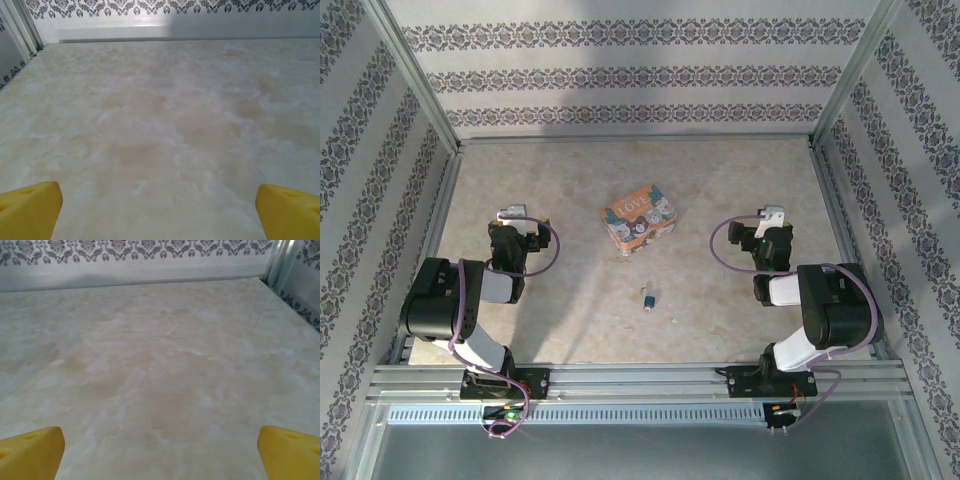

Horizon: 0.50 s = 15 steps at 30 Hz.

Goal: Unlock the padlock with the key

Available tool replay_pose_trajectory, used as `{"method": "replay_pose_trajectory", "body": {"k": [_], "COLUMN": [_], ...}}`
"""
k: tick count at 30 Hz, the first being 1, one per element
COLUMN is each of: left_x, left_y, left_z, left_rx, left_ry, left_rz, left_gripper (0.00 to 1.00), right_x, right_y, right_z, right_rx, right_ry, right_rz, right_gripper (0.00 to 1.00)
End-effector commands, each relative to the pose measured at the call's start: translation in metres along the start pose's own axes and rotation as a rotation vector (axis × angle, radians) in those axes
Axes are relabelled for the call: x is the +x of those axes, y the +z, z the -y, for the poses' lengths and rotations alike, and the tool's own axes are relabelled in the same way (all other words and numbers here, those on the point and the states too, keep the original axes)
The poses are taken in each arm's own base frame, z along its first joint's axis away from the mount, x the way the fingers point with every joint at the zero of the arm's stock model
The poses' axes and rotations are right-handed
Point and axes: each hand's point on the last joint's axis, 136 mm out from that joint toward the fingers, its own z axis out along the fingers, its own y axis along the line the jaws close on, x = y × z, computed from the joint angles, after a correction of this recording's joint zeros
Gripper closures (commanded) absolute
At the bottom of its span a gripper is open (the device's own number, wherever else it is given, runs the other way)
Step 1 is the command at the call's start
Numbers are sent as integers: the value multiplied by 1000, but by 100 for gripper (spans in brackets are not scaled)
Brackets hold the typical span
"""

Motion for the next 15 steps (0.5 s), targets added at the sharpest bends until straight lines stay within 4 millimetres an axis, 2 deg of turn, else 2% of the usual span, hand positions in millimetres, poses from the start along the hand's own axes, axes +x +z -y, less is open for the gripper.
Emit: {"method": "replay_pose_trajectory", "body": {"k": [1, 5, 7, 15], "left_x": [1, 1, 2, 1], "left_y": [-1, -1, -1, -1], "left_z": [0, 0, 0, -1], "left_rx": [10, 10, 10, 5], "left_ry": [-15, -15, -15, -15], "left_rz": [-7, -8, -9, -7], "left_gripper": [1, 1, 1, 1], "right_x": [-8, -7, -18, -18], "right_y": [1, 1, 5, 5], "right_z": [-5, -8, -9, -9], "right_rx": [-4, -13, -19, -24], "right_ry": [-42, -48, -44, -40], "right_rz": [12, 11, 30, 30], "right_gripper": [2, 1, 2, 2]}}
